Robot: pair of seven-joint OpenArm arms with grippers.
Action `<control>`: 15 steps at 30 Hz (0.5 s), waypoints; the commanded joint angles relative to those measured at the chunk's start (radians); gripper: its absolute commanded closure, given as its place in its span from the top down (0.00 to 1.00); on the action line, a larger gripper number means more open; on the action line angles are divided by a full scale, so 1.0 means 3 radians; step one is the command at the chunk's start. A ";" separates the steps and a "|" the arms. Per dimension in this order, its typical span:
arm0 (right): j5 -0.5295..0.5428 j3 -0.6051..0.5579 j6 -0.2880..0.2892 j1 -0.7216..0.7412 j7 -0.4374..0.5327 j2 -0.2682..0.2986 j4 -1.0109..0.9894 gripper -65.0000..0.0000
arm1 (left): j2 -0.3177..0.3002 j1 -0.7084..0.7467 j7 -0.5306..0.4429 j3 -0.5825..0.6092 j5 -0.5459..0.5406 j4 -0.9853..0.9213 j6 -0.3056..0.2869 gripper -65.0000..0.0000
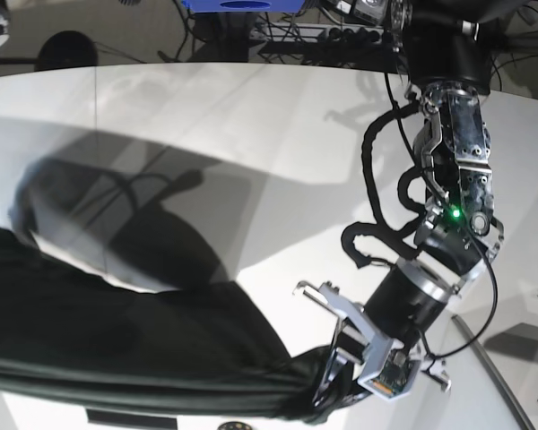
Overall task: Layout the t-shirt on the table in an organized manner, then fold the t-shirt properly
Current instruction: 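Lift the shirt with both grippers and swing it across the table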
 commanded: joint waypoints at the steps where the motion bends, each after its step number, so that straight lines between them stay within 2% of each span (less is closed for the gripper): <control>1: -0.0162 0.0151 -0.0159 0.0039 0.0035 0.0138 0.0031 0.01 | -0.0022 -0.0063 0.0020 -0.0050 0.0115 0.0050 0.0167 0.00; 8: -0.0157 0.0412 -0.0159 -0.0360 0.0050 0.0118 0.0062 0.01 | -0.0022 -0.0099 0.0020 0.0093 0.0080 0.0060 0.0167 0.00; 13: -0.0157 0.0355 -0.0159 -0.0421 0.0050 0.0041 0.0052 0.01 | -0.0011 -0.0073 0.0020 0.0123 0.0080 0.0060 0.0167 0.00; 15: -0.0157 0.0171 -0.0159 -0.0411 0.0050 0.0041 0.0052 0.01 | -0.0011 -0.0073 0.0020 0.0123 0.0080 0.0055 0.0178 0.00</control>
